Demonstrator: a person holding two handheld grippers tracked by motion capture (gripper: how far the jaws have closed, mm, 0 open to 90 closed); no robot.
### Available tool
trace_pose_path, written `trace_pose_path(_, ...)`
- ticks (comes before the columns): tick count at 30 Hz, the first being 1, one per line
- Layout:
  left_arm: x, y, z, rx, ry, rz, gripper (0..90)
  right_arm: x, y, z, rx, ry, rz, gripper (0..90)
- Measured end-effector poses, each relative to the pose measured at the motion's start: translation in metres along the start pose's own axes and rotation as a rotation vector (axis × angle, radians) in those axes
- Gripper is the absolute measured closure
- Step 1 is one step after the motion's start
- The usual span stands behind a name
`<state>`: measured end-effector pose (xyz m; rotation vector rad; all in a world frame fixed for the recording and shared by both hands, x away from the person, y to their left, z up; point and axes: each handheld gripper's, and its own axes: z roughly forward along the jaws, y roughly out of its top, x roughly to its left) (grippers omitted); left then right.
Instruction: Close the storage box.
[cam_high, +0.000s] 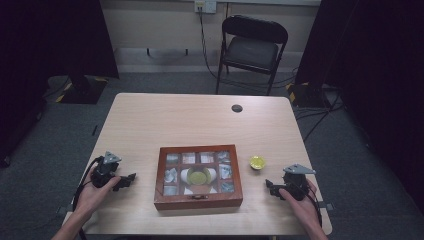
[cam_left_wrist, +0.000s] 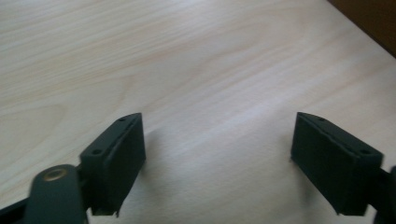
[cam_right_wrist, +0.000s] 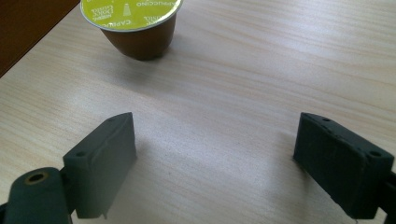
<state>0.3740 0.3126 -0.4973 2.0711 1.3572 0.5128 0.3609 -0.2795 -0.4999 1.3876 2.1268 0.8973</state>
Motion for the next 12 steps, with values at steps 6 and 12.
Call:
trace_pose_path(6, 0.010, -0.011, 0.003, -0.075, -0.003, -0.017, 7.8, 0.000, 0.000, 0.000, 0.000, 0.000, 0.000, 12.0)
trace_pose_path(12, 0.007, -0.012, 0.004, -0.064, 0.049, -0.074, 2.4, 0.000, 0.000, 0.000, 0.002, -0.010, 0.012, 12.0)
